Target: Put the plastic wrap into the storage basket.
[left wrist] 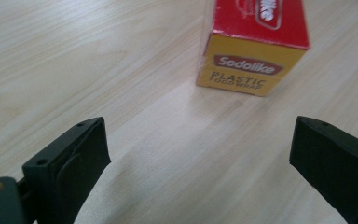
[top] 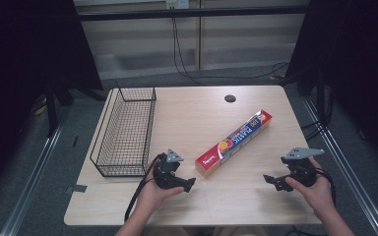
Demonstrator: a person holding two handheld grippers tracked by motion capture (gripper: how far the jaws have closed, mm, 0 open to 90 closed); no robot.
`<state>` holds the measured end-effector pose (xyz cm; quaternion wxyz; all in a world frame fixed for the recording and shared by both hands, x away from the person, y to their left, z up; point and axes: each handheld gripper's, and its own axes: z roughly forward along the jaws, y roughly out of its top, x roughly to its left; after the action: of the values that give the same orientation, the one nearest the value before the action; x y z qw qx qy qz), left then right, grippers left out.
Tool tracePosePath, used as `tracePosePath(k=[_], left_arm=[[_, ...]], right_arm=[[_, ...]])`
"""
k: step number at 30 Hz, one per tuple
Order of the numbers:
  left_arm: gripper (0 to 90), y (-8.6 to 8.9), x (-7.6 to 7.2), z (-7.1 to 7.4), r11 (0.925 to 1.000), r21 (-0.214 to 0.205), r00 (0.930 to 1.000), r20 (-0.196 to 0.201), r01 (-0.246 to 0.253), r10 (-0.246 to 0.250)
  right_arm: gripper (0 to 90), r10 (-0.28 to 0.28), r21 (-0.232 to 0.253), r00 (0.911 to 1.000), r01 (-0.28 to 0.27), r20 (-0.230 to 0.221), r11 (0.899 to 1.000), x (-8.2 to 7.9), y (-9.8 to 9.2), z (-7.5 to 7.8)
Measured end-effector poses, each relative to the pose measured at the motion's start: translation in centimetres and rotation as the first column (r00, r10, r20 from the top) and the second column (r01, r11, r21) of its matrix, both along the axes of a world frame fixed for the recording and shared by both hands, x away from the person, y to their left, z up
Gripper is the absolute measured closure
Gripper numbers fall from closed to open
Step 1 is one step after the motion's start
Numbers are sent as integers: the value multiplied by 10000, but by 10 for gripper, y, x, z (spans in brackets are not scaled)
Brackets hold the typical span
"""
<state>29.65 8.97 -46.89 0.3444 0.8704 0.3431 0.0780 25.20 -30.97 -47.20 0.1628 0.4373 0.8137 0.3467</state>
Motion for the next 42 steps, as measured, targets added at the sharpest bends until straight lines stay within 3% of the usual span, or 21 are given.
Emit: tracePosePath(k=[5, 7, 12, 15, 17, 25, 30, 31, 35, 42], left_arm=[[46, -9, -1, 18, 9995, -245, 9991, -359, 207, -216], [48, -15, 1, 26, 9992, -279, 9994, -201, 287, -293], [45, -32, 11, 45, 9980, -52, 9978, -205, 636, -637], [41, -45, 20, 52, 9968, -420, 9970, -338, 680, -695], [35, -52, 28, 55, 9963, -367, 9956, -486, 781, -798], [29, -85, 47, 60, 9901, -32, 9867, -828, 1404, -1401], [17, -102, 55, 56, 9910, -153, 9861, -992, 1327, -1335], [16, -105, 58, 55, 9874, -81, 9820, -1033, 1580, -1580], [1, -116, 65, 53, 9856, -15, 9789, -1163, 1691, -1682], [21, -131, 77, 50, 9882, -28, 9785, -1398, 1529, -1517]], right_arm=[[34, 74, 25, 10000, -74, -63, 10000, -1, -3, 1], [35, -106, 136, 9999, 107, -53, 9998, -2, -6, 3], [35, -153, 21, 9999, 153, -36, 9999, -2, -7, 4], [37, -230, 96, 9997, 230, -65, 9997, -3, -8, 4], [37, -232, 116, 9997, 233, -69, 9997, -3, -10, 5], [40, -327, 190, 9994, 330, -144, 9993, -2, -13, 4], [41, -353, 233, 9993, 356, -129, 9991, -2, -15, 4], [41, -340, 248, 9994, 343, -109, 9991, -2, -15, 5], [43, -311, 264, 9995, 314, -106, 9992, -1, -15, 5], [47, -261, 330, 9997, 262, -26, 9991, -1, -16, 6]])
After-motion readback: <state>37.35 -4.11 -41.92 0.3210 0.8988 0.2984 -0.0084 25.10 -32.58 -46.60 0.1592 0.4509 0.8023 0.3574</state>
